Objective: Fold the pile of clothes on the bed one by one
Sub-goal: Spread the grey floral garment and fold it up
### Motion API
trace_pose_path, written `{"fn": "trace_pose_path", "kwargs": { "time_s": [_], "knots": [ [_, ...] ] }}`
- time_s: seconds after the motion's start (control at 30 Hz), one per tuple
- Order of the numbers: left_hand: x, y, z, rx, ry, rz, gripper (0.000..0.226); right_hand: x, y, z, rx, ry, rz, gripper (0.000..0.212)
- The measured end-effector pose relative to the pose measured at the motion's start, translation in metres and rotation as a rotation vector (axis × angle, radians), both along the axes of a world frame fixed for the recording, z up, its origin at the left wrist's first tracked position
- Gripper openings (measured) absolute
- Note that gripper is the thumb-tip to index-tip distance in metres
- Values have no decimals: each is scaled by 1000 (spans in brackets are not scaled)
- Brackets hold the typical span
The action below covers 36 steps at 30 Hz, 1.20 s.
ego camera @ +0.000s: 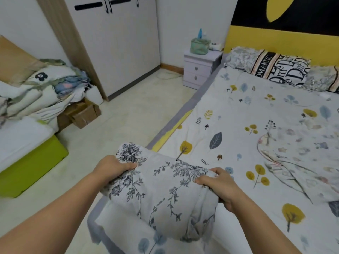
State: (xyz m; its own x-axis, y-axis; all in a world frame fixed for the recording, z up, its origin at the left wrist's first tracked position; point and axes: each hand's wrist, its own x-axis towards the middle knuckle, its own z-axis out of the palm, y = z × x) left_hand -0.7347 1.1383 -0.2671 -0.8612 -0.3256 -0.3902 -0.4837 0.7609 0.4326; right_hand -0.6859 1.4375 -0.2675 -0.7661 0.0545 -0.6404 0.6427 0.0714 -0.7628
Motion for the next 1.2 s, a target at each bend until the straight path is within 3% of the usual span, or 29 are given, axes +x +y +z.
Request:
{"fn": "trace_pose_path", "kwargs": {
  "time_s": [0.23, 0.4, 0.63, 0.87, 1.03, 1.2],
  "knots": [
    [-48, -36, -58, 25, -65, 4, 64, -54, -34, -62, 5, -67, -34, 33],
    [-74, -38, -109, 3, -80, -2, 58, -78, -41, -114, 26, -91, -113, 43],
    [-90, -32, -164, -141, -7, -11, 52, -91, -47, -159, 248, 3, -156, 52],
    [-89, -25, -180, -265, 137, -58, 57, -88, -73, -131, 596, -56, 55, 79],
    [-80, -18, -187, -416, 171, -153, 51, -53, -105, -153, 857, 96, 276, 84],
    [-65, -17, -212, -322, 6, -151, 61, -39, -77, -187, 759, 178, 366, 84]
  ]
}}
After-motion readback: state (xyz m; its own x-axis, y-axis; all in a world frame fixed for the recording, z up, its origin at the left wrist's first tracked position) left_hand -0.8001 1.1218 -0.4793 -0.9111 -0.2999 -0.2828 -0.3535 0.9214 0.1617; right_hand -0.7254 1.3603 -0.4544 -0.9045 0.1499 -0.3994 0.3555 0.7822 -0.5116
